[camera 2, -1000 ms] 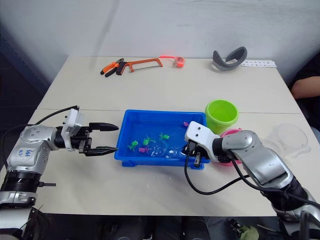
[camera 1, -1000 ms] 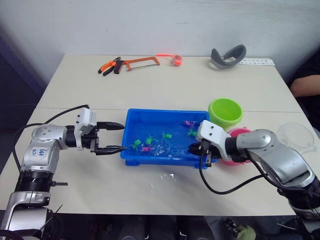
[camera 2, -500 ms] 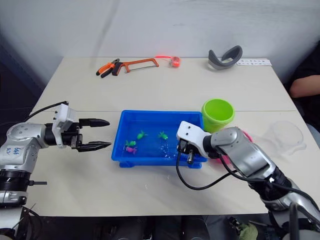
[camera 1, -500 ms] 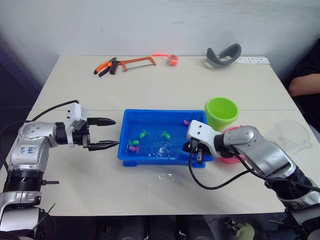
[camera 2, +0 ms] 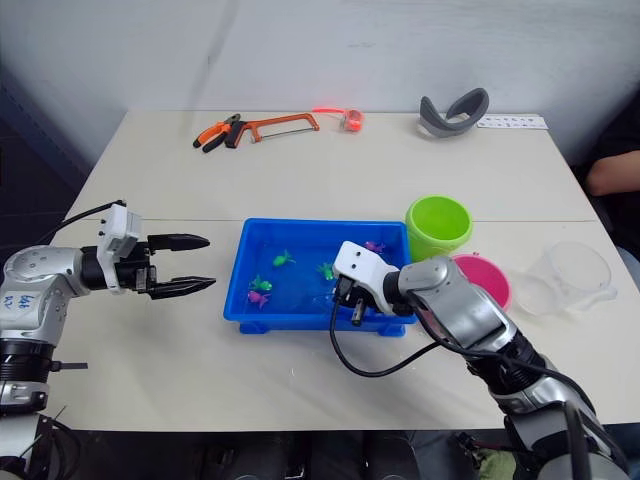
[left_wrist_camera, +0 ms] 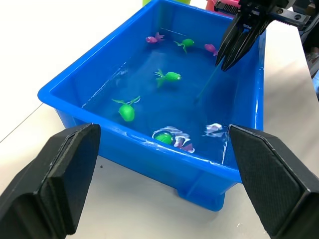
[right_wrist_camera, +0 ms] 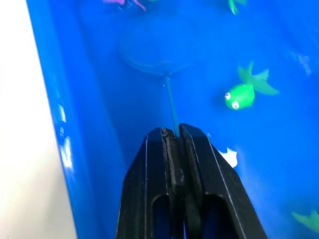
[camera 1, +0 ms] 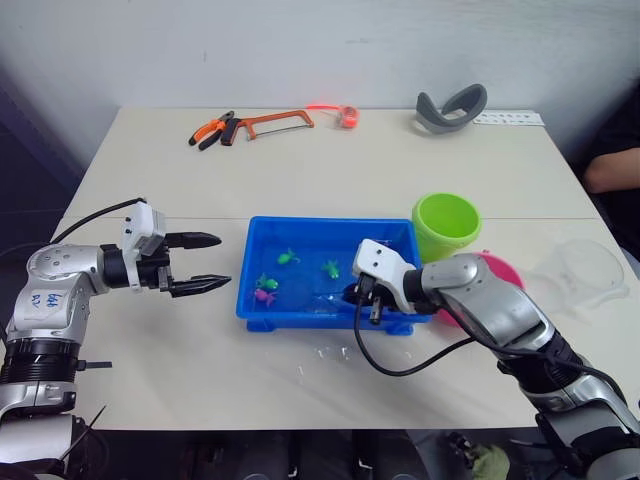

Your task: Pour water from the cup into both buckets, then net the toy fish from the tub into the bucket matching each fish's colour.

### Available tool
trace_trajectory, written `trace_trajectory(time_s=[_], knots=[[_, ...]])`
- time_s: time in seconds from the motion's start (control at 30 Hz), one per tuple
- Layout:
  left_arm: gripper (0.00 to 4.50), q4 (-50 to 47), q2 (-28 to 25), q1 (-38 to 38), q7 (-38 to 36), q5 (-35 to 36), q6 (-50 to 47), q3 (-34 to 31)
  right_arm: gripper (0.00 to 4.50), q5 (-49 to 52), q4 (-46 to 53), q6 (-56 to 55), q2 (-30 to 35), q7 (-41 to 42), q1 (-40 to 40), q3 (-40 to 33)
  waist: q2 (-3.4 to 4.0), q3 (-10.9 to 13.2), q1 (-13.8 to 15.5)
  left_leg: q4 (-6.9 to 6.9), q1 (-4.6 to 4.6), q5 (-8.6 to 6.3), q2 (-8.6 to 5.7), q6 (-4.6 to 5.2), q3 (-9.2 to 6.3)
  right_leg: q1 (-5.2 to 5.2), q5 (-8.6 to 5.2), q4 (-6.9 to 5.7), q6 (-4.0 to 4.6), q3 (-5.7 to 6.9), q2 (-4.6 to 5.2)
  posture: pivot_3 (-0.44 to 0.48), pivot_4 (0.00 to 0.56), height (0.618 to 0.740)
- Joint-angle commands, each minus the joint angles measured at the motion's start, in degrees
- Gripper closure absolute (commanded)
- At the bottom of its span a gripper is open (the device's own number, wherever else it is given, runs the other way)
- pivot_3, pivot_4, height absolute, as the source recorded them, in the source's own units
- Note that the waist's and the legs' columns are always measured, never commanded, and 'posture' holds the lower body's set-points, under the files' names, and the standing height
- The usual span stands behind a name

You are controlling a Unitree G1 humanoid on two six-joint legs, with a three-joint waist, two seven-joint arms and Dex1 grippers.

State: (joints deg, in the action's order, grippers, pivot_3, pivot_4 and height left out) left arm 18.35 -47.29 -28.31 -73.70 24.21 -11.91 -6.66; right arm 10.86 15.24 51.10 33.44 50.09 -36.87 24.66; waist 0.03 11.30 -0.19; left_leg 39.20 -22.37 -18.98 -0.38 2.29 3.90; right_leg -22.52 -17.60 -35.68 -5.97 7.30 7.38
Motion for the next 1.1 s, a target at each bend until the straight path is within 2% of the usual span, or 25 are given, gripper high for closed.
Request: trace_trajectory(time_s=[0.03, 0.17, 0.6, 1.1], knots=[[0.05, -1.3, -0.9, 0.1, 0.2, 0.1, 0.0, -1.5, 4.50, 1.4, 0.2, 0.3, -1.6, 0.4, -1.2, -0.7, 0.00, 0.0, 0.0, 0.00, 0.00, 0.00, 0.00, 0.00, 0.00, 0.00, 0.00, 0.00, 0.00, 0.00, 0.00, 0.000, 0.150, 0.740], [0.05, -1.5, -0.8, 0.0, 0.3, 0.1, -0.2, -1.3, 4.50, 3.8, -0.7, 2.8, -4.1, 0.1, -1.1, -3.0, 0.00, 0.0, 0.0, 0.00, 0.00, 0.00, 0.00, 0.00, -0.01, 0.00, 0.00, -0.02, 0.00, 0.00, -0.02, 0.000, 0.150, 0.740], [0.05, -1.9, -0.3, 0.7, 0.7, 0.2, 0.1, -1.4, 4.50, 9.8, -2.3, 10.6, -2.8, 2.6, -2.2, -5.5, 0.00, 0.0, 0.0, 0.00, 0.00, 0.01, -0.01, 0.01, -0.02, 0.00, 0.00, -0.05, 0.00, 0.04, -0.05, 0.000, 0.150, 0.740], [0.05, -0.2, -0.1, 0.5, 0.4, 0.0, 1.5, -1.3, 4.50, 12.0, -3.1, 6.3, -4.2, 1.8, -1.6, -7.6, 0.00, 0.0, 0.0, 0.00, 0.00, 0.01, -0.01, 0.01, -0.01, -0.01, 0.00, -0.06, 0.00, 0.05, -0.05, 0.000, 0.150, 0.740]])
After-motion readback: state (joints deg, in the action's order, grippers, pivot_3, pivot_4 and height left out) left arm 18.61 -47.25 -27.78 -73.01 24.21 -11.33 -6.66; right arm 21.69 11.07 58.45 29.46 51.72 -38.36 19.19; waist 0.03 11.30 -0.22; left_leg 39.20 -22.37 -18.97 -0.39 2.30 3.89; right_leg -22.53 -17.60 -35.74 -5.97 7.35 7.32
